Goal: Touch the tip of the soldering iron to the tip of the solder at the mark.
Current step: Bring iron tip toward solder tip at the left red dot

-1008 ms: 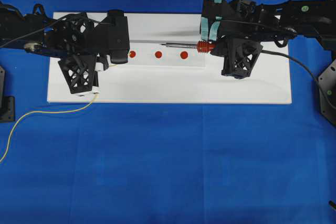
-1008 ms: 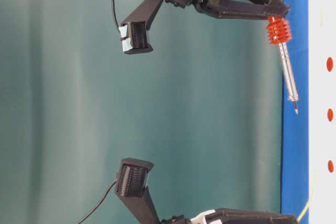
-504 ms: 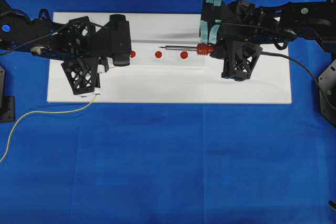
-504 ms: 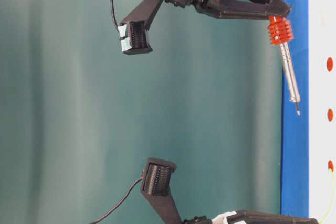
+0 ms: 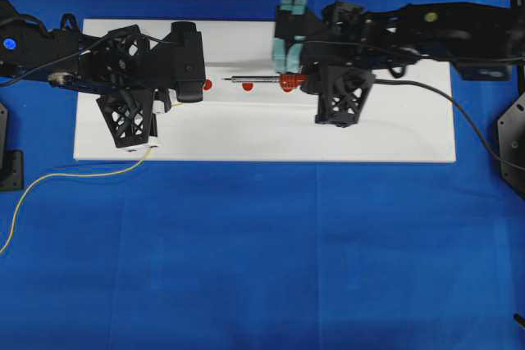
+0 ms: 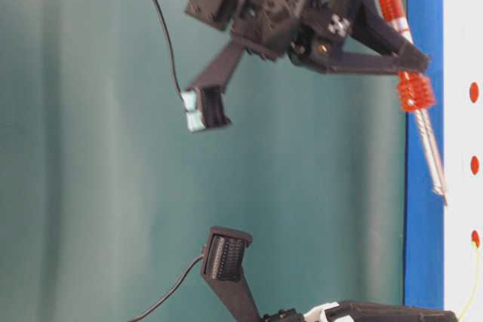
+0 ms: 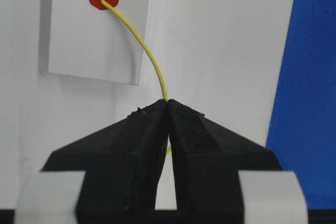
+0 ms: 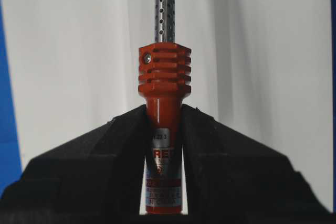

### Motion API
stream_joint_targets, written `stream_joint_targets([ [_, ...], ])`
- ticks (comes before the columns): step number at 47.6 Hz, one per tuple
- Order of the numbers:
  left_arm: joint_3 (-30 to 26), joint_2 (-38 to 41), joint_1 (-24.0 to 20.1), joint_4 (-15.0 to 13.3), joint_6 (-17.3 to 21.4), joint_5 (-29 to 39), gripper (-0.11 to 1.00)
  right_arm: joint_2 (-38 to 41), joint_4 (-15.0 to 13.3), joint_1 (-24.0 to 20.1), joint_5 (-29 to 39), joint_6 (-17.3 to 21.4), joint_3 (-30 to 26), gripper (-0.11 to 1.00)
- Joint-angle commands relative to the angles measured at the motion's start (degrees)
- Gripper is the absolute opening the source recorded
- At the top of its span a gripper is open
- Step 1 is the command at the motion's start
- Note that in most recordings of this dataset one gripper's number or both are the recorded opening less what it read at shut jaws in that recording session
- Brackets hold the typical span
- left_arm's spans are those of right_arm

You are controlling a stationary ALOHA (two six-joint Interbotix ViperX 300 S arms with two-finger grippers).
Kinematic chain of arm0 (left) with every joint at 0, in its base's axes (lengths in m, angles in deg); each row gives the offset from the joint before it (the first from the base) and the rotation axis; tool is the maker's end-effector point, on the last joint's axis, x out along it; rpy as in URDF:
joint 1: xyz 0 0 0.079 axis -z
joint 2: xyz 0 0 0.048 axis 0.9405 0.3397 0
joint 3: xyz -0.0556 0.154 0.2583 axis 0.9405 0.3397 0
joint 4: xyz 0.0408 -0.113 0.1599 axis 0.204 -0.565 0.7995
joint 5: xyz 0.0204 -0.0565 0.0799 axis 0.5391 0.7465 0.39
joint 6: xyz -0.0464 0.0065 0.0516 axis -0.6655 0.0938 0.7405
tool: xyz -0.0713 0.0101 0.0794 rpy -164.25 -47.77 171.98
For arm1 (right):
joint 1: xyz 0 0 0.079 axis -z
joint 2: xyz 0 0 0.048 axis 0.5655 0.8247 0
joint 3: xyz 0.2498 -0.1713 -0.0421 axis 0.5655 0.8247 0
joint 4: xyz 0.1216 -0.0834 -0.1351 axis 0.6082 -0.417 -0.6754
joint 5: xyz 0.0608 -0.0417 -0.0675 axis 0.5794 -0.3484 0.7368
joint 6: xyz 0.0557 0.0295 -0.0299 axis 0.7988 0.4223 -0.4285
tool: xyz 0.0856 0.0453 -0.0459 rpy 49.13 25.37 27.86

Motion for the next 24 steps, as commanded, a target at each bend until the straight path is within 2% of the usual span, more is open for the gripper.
stream_joint_targets([
  [1,-0.6,-0.5,0.1,0.1,0.1,-0.3,0.02,0.6,-0.5,0.1,0.8,-0.1,-2.8,0.06],
  [13,-0.6,-0.5,0.0,0.1,0.2,-0.3,0.02,3.6,-1.1,-0.1,1.3,-0.1,-6.1,0.06],
  [24,-0.6,-0.5,0.1,0.1,0.3,-0.3,0.02,5.2,-1.2,-0.4,1.3,-0.3,-6.6,0.06],
])
